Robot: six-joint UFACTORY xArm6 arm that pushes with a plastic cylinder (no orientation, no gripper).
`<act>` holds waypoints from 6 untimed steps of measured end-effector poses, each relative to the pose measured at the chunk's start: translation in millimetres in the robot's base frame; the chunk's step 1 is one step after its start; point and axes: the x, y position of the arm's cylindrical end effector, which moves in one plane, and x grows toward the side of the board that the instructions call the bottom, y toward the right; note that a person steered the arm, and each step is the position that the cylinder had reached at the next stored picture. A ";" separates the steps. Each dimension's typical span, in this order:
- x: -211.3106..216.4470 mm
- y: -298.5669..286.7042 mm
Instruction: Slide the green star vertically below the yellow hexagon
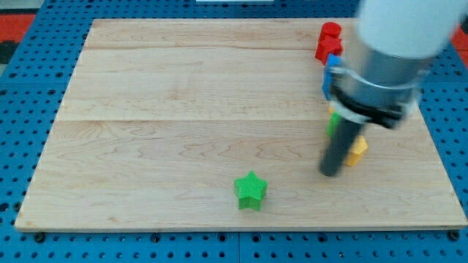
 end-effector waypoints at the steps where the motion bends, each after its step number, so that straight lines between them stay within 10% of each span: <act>1: -44.4 -100.6; 3: 86.5 -116.7; 6: 46.2 -113.2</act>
